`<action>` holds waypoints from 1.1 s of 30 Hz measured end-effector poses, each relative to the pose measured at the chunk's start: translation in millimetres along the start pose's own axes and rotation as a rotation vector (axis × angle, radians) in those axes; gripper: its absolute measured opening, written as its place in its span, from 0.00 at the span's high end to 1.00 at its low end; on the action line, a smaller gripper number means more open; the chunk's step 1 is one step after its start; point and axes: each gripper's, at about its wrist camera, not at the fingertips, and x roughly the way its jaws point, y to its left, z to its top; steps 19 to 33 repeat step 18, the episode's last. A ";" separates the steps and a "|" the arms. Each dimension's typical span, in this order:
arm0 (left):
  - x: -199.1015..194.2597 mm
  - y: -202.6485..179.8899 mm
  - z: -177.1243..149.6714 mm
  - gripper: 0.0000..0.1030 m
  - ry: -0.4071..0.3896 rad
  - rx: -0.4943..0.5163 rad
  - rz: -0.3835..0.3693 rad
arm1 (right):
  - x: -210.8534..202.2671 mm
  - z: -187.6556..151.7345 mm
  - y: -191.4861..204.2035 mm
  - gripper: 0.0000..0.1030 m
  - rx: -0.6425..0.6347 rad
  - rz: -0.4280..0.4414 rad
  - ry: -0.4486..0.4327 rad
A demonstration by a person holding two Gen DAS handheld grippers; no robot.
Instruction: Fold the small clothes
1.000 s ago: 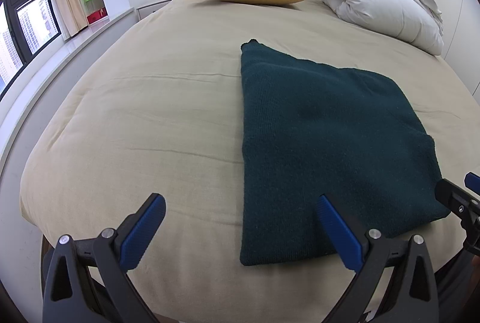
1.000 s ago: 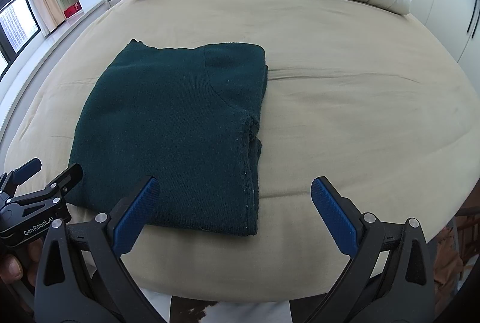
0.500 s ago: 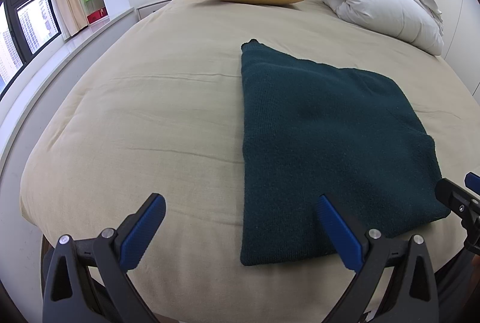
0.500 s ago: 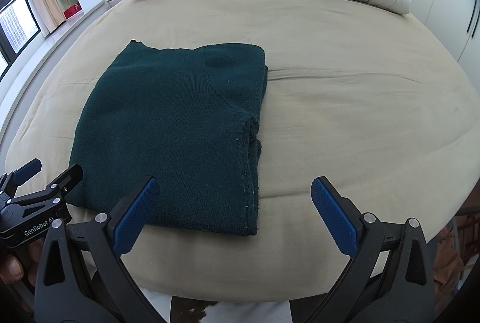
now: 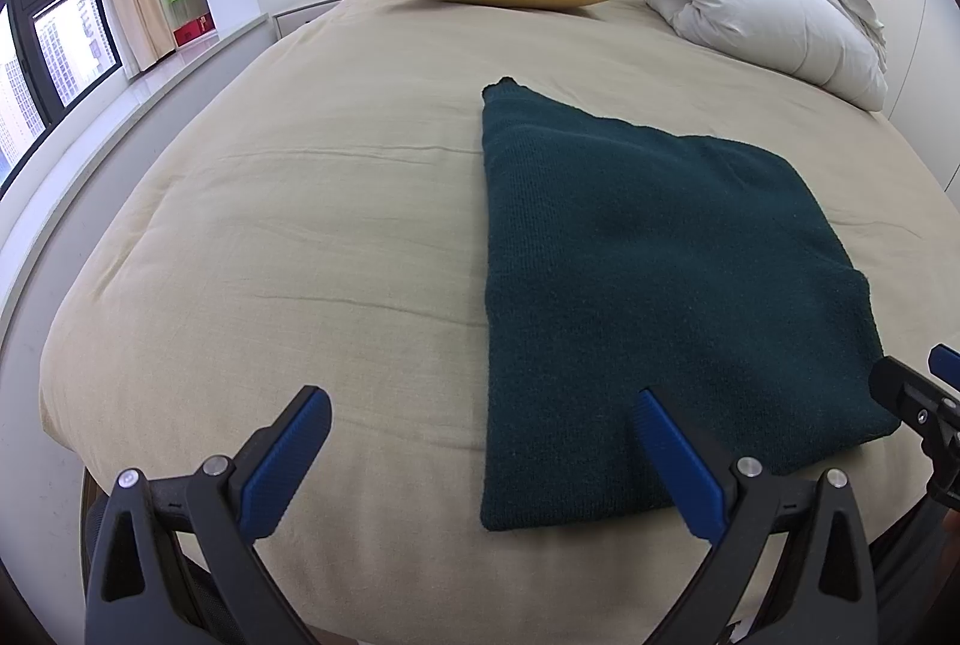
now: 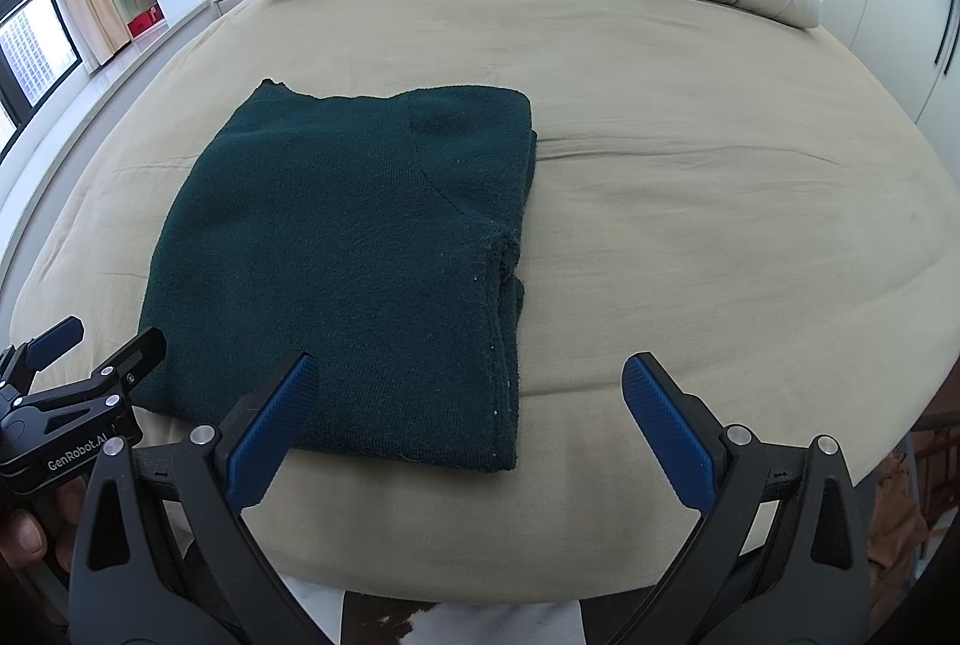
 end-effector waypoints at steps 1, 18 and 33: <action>0.1 0.0 0.0 0.00 0.001 -0.001 -0.002 | -0.1 0.0 -0.1 0.00 0.000 0.001 0.000; -2.7 0.5 -2.3 0.00 -0.015 0.011 -0.010 | -0.7 -0.3 0.8 0.00 0.002 0.001 0.001; -2.7 0.5 -2.3 0.00 -0.015 0.011 -0.010 | -0.7 -0.3 0.8 0.00 0.002 0.001 0.001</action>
